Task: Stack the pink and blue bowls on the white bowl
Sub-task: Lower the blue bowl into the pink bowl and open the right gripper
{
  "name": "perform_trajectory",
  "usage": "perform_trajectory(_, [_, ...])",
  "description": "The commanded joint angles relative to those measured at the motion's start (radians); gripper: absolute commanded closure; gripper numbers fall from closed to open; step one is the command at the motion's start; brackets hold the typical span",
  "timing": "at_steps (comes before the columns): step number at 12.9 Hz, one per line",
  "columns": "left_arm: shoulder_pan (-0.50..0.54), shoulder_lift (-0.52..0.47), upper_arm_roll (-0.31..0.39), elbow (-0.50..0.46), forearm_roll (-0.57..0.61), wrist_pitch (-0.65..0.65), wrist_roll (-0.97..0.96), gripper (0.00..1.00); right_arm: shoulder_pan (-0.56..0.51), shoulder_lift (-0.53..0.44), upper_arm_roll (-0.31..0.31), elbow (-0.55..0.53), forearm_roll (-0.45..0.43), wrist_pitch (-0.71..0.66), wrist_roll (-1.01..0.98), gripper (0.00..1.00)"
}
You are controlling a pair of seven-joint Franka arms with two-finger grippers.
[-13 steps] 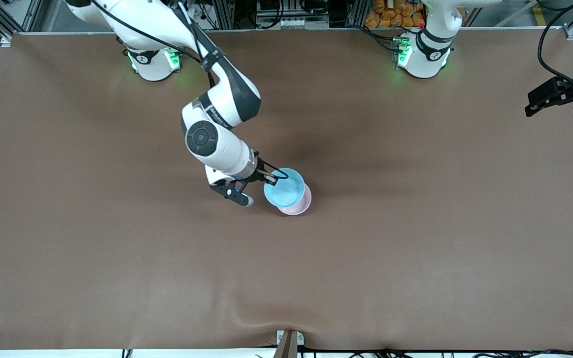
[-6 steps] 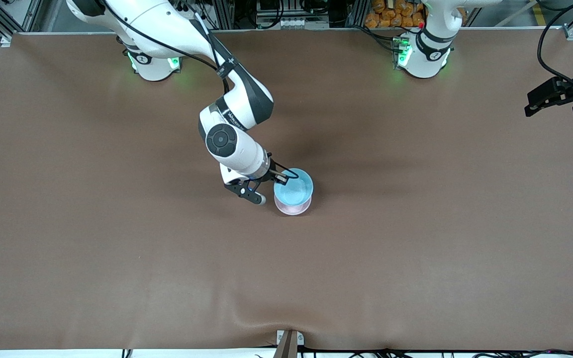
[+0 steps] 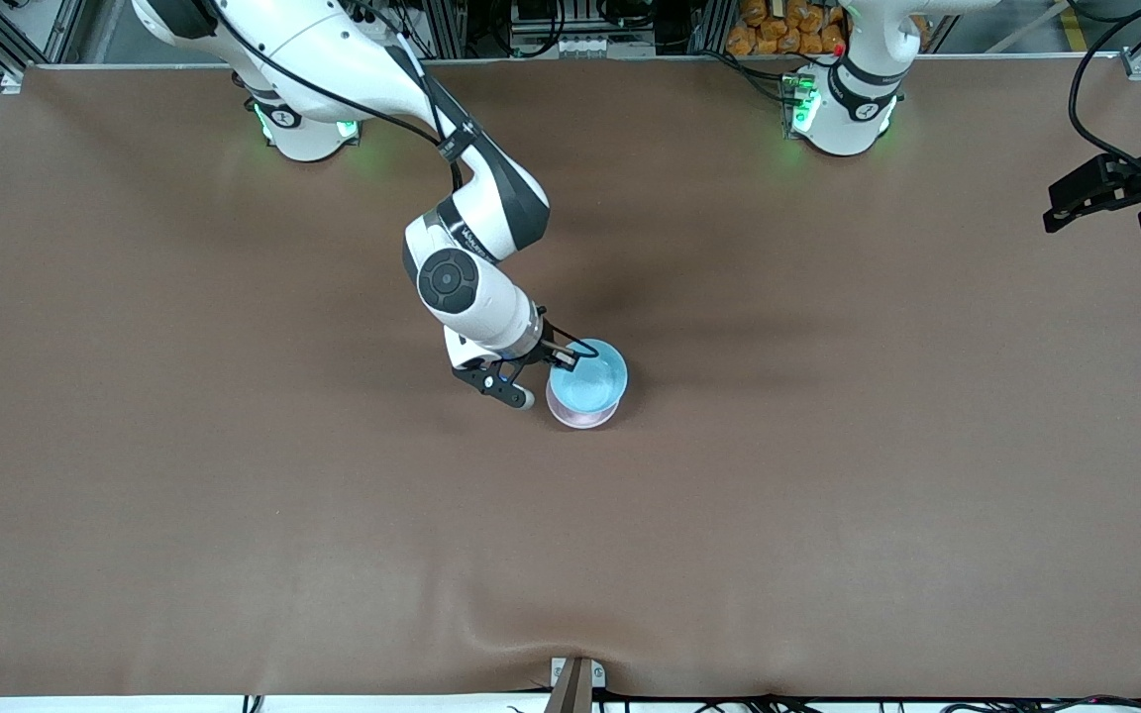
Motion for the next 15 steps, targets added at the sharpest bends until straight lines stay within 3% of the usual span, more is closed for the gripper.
perform_trajectory(1, [-0.003,0.002,-0.001,0.009,0.002,-0.018,0.01,0.0,0.013,0.024,-0.014,0.027,-0.002,0.008,0.016,0.96])
perform_trajectory(4, [-0.003,0.002,-0.001,0.008,-0.007,-0.018,0.008,0.0,0.006,0.025,-0.014,0.027,-0.005,0.016,0.011,0.94])
perform_trajectory(5, [-0.003,0.002,-0.001,0.006,-0.009,-0.02,0.008,0.0,0.005,0.025,-0.014,0.027,-0.005,0.015,0.011,0.89])
perform_trajectory(6, [-0.005,0.002,-0.001,0.006,-0.008,-0.02,0.008,0.0,0.003,0.025,-0.014,0.029,-0.005,0.015,0.009,0.6])
perform_trajectory(7, [-0.003,0.004,-0.001,0.005,-0.009,-0.021,0.008,0.0,0.002,0.022,-0.014,0.03,-0.007,0.012,0.008,0.12])
perform_trajectory(8, [-0.005,0.002,-0.001,0.005,-0.009,-0.021,0.008,0.0,-0.001,0.015,-0.016,0.03,-0.01,0.008,0.009,0.0])
perform_trajectory(11, [-0.003,0.004,-0.001,0.005,-0.009,-0.021,0.008,0.0,-0.042,-0.025,-0.016,0.043,-0.008,-0.017,0.008,0.0])
perform_trajectory(15, [-0.005,0.005,-0.001,0.006,-0.009,-0.021,0.008,0.0,-0.197,-0.126,-0.016,0.038,-0.01,-0.209,-0.166,0.0])
